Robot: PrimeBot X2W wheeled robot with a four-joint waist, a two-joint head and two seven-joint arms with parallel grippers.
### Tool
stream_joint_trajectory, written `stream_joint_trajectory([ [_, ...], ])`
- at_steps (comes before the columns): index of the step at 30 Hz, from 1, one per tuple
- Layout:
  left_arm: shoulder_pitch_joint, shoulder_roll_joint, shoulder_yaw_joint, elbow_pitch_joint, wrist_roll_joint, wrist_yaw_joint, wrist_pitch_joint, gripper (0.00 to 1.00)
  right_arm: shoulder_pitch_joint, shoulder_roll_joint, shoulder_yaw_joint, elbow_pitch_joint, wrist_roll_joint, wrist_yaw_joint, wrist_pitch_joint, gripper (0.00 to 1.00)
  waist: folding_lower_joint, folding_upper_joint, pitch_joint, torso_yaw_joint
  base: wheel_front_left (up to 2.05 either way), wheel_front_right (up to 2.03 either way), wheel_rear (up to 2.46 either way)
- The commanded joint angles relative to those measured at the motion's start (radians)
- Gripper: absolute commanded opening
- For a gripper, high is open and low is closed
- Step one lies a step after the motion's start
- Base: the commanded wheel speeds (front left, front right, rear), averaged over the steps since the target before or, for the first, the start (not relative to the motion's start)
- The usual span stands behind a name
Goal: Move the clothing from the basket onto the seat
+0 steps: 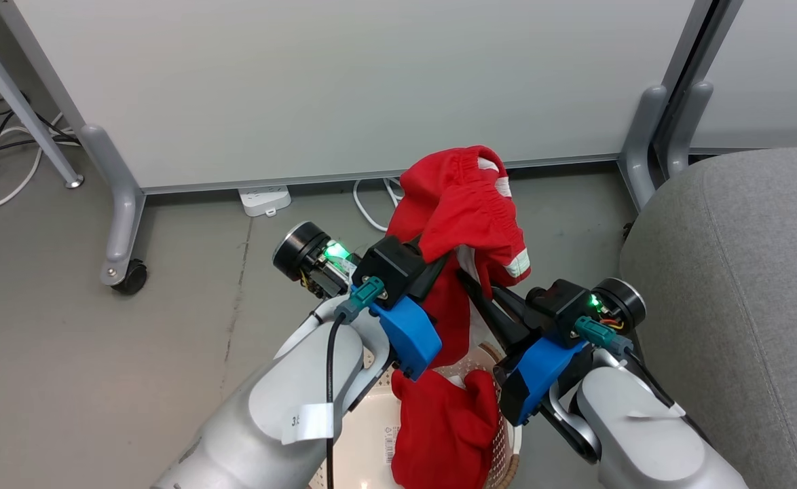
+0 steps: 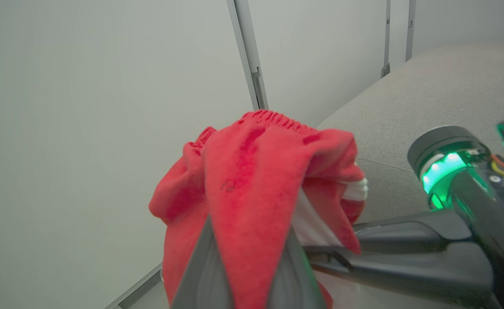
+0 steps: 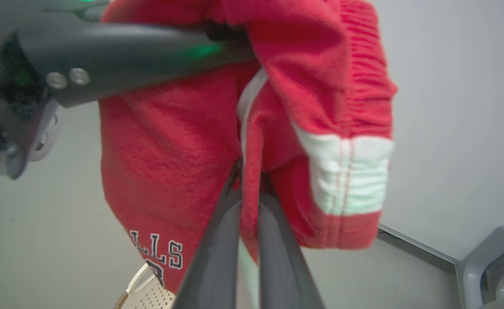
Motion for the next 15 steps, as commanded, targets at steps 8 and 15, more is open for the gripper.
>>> stream_joint_trajectory([
  [8, -0.015, -0.001, -0.006, 0.013, -0.010, 0.004, -0.005, 0.00, -0.010, -0.007, 0.006, -0.007, 0.012, 0.000, -0.003, 0.00, -0.0001, 0.0000, -0.004, -0.001, 0.00, 0.00, 0.00],
  [15, -0.010, -0.001, 0.002, 0.015, -0.024, 0.009, -0.005, 1.00, -0.005, -0.008, -0.001, -0.011, 0.010, 0.000, -0.003, 0.00, -0.0001, 0.0000, -0.005, -0.003, 0.00, 0.00, 0.00],
])
